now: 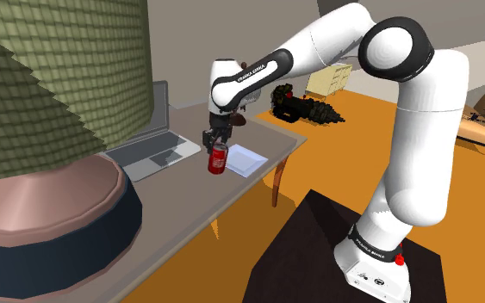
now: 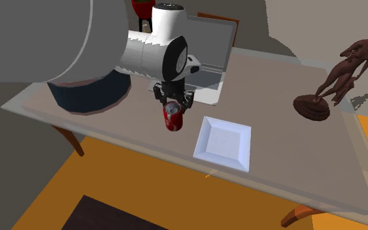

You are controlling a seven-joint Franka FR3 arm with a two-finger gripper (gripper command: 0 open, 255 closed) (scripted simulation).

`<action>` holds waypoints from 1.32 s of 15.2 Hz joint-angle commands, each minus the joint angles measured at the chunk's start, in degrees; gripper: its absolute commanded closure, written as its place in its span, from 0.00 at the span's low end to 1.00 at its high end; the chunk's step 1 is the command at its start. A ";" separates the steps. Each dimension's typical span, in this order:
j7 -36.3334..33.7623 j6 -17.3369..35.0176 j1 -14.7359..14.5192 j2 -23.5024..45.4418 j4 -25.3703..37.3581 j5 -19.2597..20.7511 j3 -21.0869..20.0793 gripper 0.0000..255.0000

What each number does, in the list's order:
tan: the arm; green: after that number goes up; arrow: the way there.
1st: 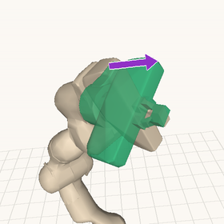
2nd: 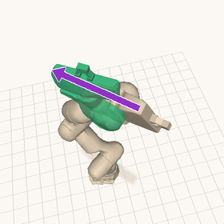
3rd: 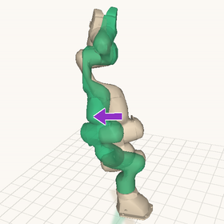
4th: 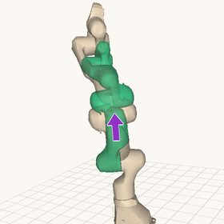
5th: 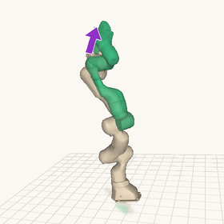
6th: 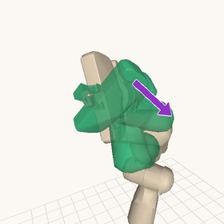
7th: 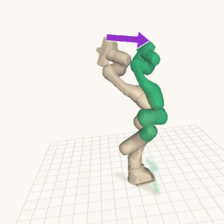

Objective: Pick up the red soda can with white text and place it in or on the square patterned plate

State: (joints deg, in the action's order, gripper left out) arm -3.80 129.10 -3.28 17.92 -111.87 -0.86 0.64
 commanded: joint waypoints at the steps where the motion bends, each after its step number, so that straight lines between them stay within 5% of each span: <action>1: 0.00 -1.25 0.01 -0.96 0.30 0.02 0.01 1.00; 20: 20.98 -9.34 14.13 6.06 15.09 -2.59 6.20 1.00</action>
State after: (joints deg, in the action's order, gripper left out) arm 16.62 119.84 10.47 23.47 -97.38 -3.34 6.75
